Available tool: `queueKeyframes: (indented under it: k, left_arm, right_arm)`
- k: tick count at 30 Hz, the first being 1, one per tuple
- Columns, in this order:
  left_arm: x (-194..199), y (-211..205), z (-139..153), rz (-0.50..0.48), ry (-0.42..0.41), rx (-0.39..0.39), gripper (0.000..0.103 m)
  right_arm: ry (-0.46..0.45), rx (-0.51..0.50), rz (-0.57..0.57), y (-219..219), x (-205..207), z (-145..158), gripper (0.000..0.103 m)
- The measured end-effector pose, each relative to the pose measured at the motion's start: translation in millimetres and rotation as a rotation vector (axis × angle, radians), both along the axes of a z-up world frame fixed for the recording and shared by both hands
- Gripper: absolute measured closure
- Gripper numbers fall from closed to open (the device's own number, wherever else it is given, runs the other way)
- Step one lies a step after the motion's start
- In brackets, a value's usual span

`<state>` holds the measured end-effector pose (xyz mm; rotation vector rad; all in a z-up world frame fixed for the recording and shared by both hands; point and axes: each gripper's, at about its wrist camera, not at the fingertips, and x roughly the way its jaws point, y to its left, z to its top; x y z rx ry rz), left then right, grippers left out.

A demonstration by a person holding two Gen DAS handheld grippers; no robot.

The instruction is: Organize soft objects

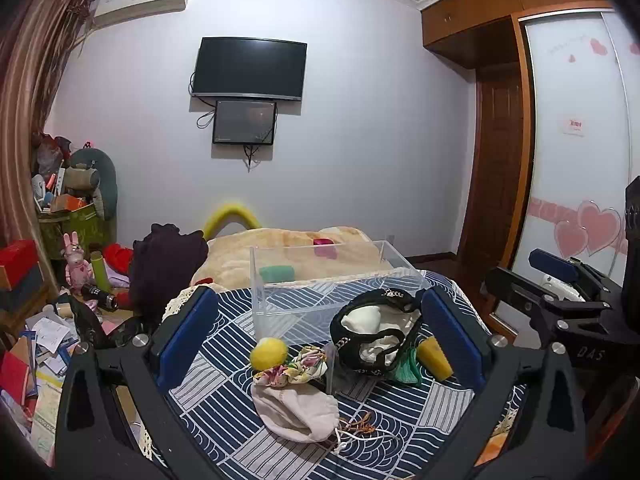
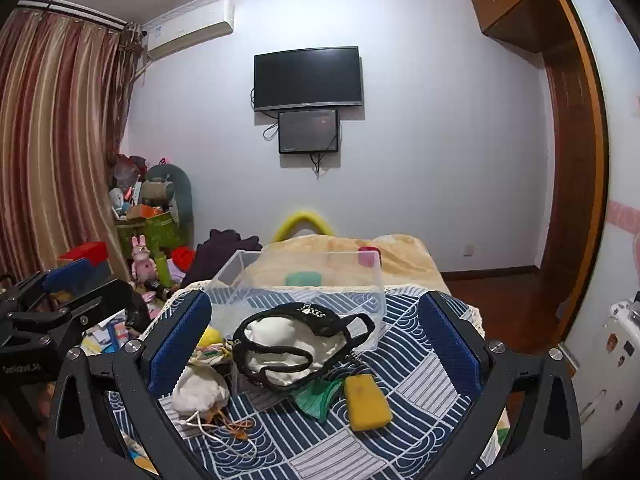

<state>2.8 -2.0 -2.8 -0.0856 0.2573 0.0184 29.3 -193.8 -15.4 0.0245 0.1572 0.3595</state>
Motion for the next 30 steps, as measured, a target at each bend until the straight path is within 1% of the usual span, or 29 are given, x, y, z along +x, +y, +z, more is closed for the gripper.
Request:
queueKeyframes:
  k: [30]
  left_arm:
    - [-1.8,-7.1,0.7,-0.008,-0.01,0.028,0.0]
  right_arm:
    - [0.003,0.014,-0.014,-0.5,1.3,-1.7,0.0]
